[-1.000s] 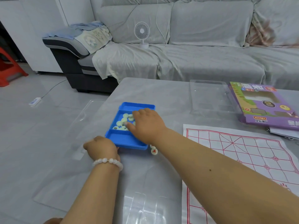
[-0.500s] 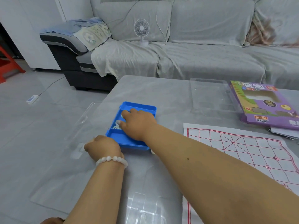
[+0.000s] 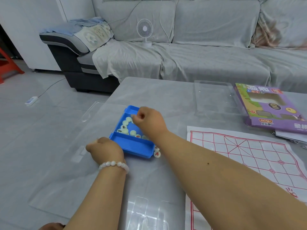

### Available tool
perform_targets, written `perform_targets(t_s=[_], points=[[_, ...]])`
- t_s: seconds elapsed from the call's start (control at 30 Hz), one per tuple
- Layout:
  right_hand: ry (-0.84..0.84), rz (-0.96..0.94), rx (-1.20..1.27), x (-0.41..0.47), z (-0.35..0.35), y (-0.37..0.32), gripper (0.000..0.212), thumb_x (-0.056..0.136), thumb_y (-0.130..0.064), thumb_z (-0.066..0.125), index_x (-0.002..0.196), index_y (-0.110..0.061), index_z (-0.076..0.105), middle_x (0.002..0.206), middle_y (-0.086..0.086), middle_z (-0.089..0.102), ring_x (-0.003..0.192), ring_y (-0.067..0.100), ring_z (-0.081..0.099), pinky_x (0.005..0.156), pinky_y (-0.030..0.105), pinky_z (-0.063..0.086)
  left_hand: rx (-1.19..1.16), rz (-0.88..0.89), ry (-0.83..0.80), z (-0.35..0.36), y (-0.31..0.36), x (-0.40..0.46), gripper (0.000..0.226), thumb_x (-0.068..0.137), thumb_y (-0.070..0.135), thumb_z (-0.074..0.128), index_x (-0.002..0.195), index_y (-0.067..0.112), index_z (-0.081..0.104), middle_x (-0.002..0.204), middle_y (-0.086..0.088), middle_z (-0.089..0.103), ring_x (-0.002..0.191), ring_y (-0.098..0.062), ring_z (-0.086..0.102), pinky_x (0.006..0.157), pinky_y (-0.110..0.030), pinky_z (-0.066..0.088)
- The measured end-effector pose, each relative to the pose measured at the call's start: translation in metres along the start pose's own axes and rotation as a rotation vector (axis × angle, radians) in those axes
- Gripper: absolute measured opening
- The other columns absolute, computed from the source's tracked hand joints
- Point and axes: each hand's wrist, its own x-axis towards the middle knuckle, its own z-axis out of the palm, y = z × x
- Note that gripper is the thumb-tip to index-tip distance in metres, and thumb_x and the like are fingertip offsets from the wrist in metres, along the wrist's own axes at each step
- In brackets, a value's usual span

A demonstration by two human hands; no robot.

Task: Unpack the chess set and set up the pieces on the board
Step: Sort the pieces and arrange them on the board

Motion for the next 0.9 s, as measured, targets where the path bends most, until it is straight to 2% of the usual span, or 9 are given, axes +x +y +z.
perform_targets(t_s=[0.1, 0.17, 0.23, 0.37, 0.5, 0.57, 0.67, 0.77, 0.9], points=[[0.313, 0.091, 0.311, 0.001, -0.018, 0.003, 0.040, 0.087, -0.026, 0.059, 0.056, -0.019, 0.034, 0.052, -0.007, 0.035, 0.052, 0.010, 0.031, 0.050, 0.023, 0.031, 0.060, 0.050, -0.019, -0.003, -0.004, 0.008, 0.036, 0.093, 0.021, 0.036, 0.117, 0.000, 0.053, 0.116, -0.024, 0.058, 0.055, -0.009, 0.034, 0.052, -0.024, 0.032], [0.410, 0.147, 0.321, -0.004, -0.026, 0.014, 0.041, 0.087, -0.026, 0.059, 0.056, -0.019, 0.033, 0.052, -0.007, 0.034, 0.050, 0.008, 0.029, 0.048, 0.019, 0.027, 0.073, 0.054, 0.001, -0.004, -0.004, 0.010, 0.037, 0.093, 0.020, 0.036, 0.119, -0.002, 0.051, 0.117, -0.024, 0.057, 0.054, -0.008, 0.032, 0.052, -0.022, 0.030], [0.361, 0.194, 0.201, -0.012, -0.025, 0.029, 0.038, 0.088, -0.028, 0.056, 0.058, -0.019, 0.034, 0.052, -0.006, 0.036, 0.050, 0.008, 0.031, 0.047, 0.018, 0.026, 0.105, 0.058, -0.008, -0.004, -0.005, 0.013, 0.039, 0.093, 0.021, 0.036, 0.120, -0.003, 0.049, 0.118, -0.025, 0.056, 0.056, -0.012, 0.035, 0.052, -0.022, 0.029], [0.187, 0.252, 0.006, -0.022, -0.017, 0.051, 0.030, 0.086, -0.031, 0.054, 0.062, -0.020, 0.040, 0.057, -0.006, 0.045, 0.057, 0.014, 0.042, 0.053, 0.028, 0.034, 0.116, 0.049, -0.018, -0.004, -0.005, 0.015, 0.040, 0.093, 0.021, 0.035, 0.120, -0.006, 0.048, 0.118, -0.027, 0.056, 0.079, -0.019, 0.043, 0.053, -0.022, 0.030], [0.144, 0.193, -0.137, -0.022, -0.012, 0.055, 0.031, 0.081, -0.022, 0.057, 0.057, -0.021, 0.039, 0.064, -0.002, 0.049, 0.064, 0.017, 0.045, 0.049, 0.024, 0.030, 0.118, 0.053, -0.003, -0.005, -0.007, 0.020, 0.042, 0.092, 0.022, 0.036, 0.120, -0.006, 0.048, 0.118, -0.027, 0.056, 0.081, -0.020, 0.045, 0.054, -0.024, 0.033], [0.119, 0.163, -0.189, -0.021, -0.010, 0.056, 0.031, 0.080, -0.019, 0.058, 0.056, -0.021, 0.038, 0.072, -0.001, 0.051, 0.070, 0.016, 0.046, 0.054, 0.025, 0.031, 0.119, 0.057, -0.004, -0.005, -0.009, 0.022, 0.042, 0.092, 0.022, 0.037, 0.120, -0.007, 0.049, 0.118, -0.028, 0.056, 0.080, -0.025, 0.049, 0.054, -0.024, 0.033], [0.057, 0.112, -0.290, -0.020, -0.009, 0.059, 0.032, 0.080, -0.017, 0.058, 0.056, -0.023, 0.037, 0.083, -0.001, 0.048, 0.079, 0.015, 0.043, 0.063, 0.024, 0.031, 0.120, 0.078, 0.002, -0.004, -0.011, 0.025, 0.042, 0.091, 0.022, 0.036, 0.118, -0.008, 0.049, 0.117, -0.029, 0.056, 0.098, -0.040, 0.058, 0.055, -0.025, 0.034], [0.047, 0.064, -0.278, -0.020, -0.010, 0.060, 0.019, 0.081, -0.016, 0.055, 0.062, -0.014, 0.049, 0.083, 0.002, 0.048, 0.082, 0.016, 0.044, 0.064, 0.025, 0.033, 0.114, 0.088, 0.005, -0.002, -0.013, 0.027, 0.042, 0.091, 0.022, 0.036, 0.116, -0.009, 0.050, 0.115, -0.030, 0.056, 0.104, -0.043, 0.056, 0.056, -0.026, 0.034], [0.072, 0.112, -0.003, -0.019, -0.019, 0.060, 0.022, 0.085, -0.009, 0.046, 0.082, 0.000, 0.065, 0.088, 0.011, 0.059, 0.085, 0.021, 0.053, 0.078, 0.034, 0.043, 0.103, 0.091, -0.005, -0.004, -0.012, 0.026, 0.043, 0.091, 0.022, 0.036, 0.117, -0.010, 0.049, 0.117, -0.031, 0.055, 0.105, -0.044, 0.055, 0.060, -0.030, 0.039]])
